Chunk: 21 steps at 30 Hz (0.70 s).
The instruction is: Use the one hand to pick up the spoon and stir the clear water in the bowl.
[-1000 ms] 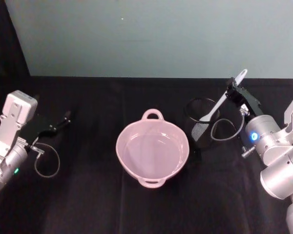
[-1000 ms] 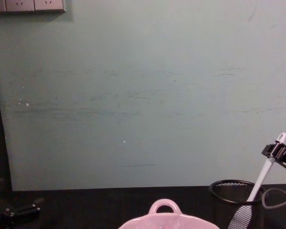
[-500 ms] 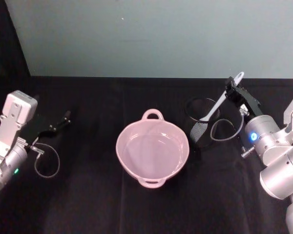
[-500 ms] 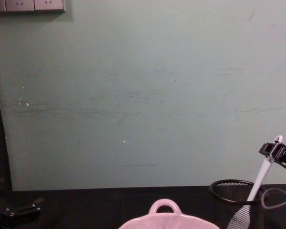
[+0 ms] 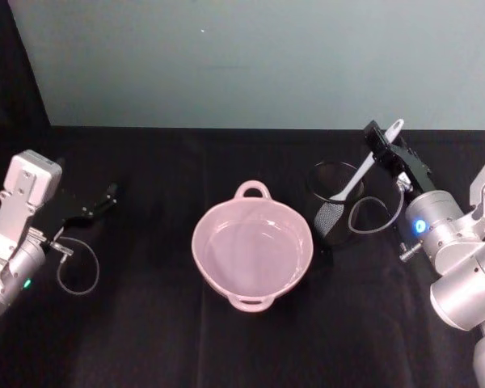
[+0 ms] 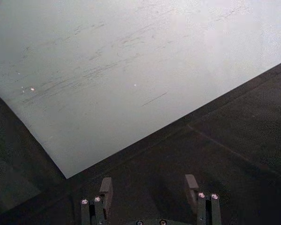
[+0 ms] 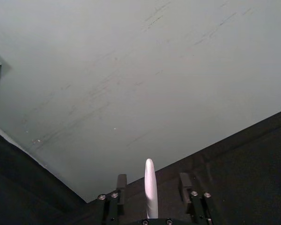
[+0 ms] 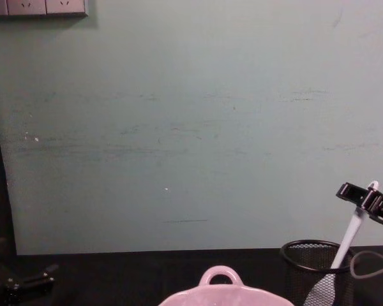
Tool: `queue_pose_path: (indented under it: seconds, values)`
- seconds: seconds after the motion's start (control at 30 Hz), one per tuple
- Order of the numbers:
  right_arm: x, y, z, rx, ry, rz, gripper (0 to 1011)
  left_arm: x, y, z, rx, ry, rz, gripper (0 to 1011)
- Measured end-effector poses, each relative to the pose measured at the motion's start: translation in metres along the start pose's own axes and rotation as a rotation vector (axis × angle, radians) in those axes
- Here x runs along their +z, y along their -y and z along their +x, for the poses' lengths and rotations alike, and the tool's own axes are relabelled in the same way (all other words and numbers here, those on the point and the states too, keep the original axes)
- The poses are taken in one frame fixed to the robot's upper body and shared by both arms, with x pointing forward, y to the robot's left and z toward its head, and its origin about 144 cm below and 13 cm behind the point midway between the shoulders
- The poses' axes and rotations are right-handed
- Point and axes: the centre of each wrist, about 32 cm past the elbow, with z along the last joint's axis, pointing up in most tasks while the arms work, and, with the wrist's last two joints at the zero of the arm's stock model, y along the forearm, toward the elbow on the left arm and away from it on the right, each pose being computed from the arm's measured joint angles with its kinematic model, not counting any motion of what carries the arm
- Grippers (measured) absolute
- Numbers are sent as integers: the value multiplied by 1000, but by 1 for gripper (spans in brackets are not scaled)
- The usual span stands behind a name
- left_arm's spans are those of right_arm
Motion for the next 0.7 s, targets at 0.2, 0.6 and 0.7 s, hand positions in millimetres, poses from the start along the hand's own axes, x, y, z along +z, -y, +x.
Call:
queue_pose_path:
  seconds: [0.2, 0.6, 0.7]
  values:
    - [2, 3, 0, 9, 26, 6, 863, 0, 0, 0, 0, 0, 0, 1011]
    - [28, 32, 6, 70, 130, 48, 1002, 0, 0, 0, 0, 0, 0, 1011]
    - [38, 43, 12, 94, 181, 59, 1003, 0, 0, 0, 0, 0, 0, 1011]
